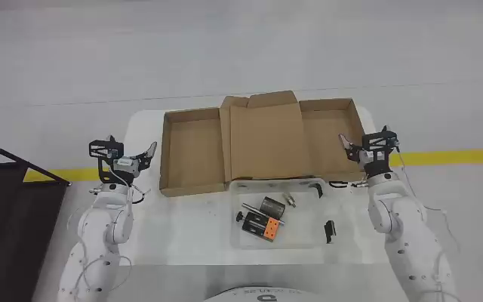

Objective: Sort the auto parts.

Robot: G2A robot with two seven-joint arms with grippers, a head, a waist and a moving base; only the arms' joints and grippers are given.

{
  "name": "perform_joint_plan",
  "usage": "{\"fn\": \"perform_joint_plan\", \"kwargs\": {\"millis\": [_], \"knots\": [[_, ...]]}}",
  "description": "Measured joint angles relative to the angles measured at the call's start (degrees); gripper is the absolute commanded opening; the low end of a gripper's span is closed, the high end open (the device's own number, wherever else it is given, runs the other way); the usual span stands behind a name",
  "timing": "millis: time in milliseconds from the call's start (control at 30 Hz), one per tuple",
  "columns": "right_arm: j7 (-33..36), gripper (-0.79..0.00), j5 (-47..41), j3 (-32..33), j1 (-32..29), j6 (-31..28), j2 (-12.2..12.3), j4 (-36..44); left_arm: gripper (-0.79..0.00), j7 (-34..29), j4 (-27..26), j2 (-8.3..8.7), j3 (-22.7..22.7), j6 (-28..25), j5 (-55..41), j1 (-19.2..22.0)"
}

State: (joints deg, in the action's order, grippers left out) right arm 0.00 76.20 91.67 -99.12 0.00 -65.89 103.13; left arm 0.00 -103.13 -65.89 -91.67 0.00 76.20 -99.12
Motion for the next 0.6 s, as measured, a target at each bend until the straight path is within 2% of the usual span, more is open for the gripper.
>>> {"fn": "perform_joint_plan", "kwargs": {"millis": [267, 500, 600], "knots": [[0.11, 0.000, 0.18, -0.13, 0.06, -0.15, 0.00, 0.19, 0.000, 0.00, 0.00, 0.00, 0.00, 0.00, 0.00, 0.00], [6.19, 0.000, 5.52, -3.41, 1.71, -4.84, 0.08, 3.43, 0.000, 0.00, 0.00, 0.00, 0.00, 0.00, 0.00, 0.00], [6.82, 0.000, 5.87, -3.35, 2.05, -4.52, 0.07, 3.40, 0.000, 0.00, 0.00, 0.00, 0.00, 0.00, 0.00, 0.00]]}}
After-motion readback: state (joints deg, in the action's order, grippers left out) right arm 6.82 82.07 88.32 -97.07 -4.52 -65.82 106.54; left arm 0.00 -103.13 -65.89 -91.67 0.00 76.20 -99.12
